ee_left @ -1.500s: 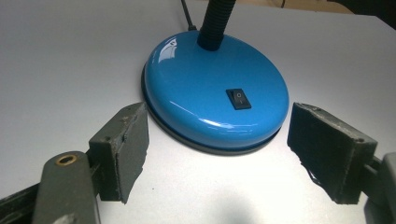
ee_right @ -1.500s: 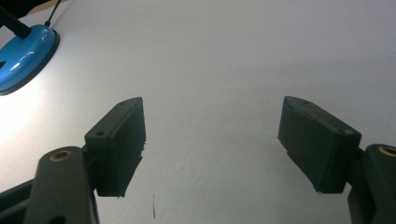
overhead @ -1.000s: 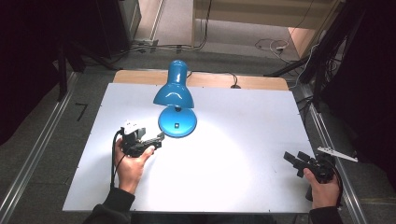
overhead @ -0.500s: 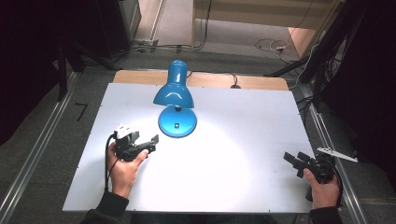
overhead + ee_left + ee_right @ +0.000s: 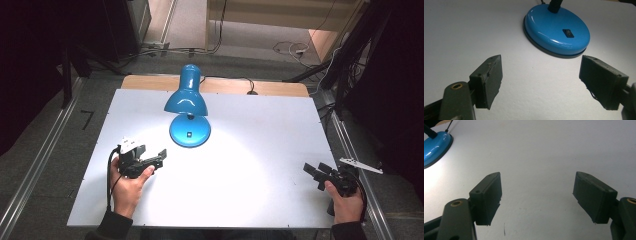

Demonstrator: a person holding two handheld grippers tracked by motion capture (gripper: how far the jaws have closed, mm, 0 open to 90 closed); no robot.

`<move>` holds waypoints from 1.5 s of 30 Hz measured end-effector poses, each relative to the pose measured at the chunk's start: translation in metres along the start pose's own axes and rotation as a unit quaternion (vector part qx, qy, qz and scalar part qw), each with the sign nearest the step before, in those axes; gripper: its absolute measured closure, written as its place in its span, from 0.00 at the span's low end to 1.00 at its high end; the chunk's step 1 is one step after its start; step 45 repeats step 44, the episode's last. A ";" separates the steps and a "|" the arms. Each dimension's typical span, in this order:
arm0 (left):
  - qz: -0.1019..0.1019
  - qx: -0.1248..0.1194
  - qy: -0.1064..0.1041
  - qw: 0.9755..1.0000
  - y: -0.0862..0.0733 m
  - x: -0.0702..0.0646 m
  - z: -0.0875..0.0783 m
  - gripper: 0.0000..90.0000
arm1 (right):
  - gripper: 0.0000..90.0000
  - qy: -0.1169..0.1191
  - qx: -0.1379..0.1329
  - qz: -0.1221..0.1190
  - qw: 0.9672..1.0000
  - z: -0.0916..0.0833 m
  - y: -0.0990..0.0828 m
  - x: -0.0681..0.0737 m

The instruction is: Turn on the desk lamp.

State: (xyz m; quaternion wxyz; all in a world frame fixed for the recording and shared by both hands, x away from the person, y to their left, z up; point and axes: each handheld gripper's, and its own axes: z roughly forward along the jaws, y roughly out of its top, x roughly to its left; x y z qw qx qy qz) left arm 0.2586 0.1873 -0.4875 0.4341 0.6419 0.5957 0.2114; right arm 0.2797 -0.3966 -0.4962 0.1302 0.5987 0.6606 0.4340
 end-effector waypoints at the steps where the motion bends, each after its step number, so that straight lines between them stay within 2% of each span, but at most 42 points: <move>1: 0.000 0.000 -0.001 1.000 -0.001 0.001 -0.001 0.21 | 0.24 0.000 0.000 -0.001 1.000 0.000 0.000 0.000; 12: 0.000 0.005 0.006 1.000 -0.008 0.010 -0.012 0.21 | 0.24 -0.003 0.000 -0.001 1.000 -0.001 0.000 0.000; 23: -0.006 0.007 0.024 1.000 -0.014 0.025 -0.025 0.21 | 0.24 -0.004 -0.001 -0.002 1.000 -0.002 0.000 0.000; 31: -0.012 0.017 0.045 0.999 -0.023 0.039 -0.034 0.20 | 0.24 -0.008 -0.002 -0.001 1.000 -0.003 0.000 -0.001; 37: -0.011 0.023 0.071 0.997 -0.030 0.049 -0.041 0.20 | 0.24 -0.011 -0.004 -0.006 1.000 -0.003 -0.001 0.000; 45: -0.013 0.031 0.084 0.996 -0.036 0.056 -0.041 0.20 | 0.24 -0.019 -0.004 -0.014 1.000 -0.005 -0.001 0.001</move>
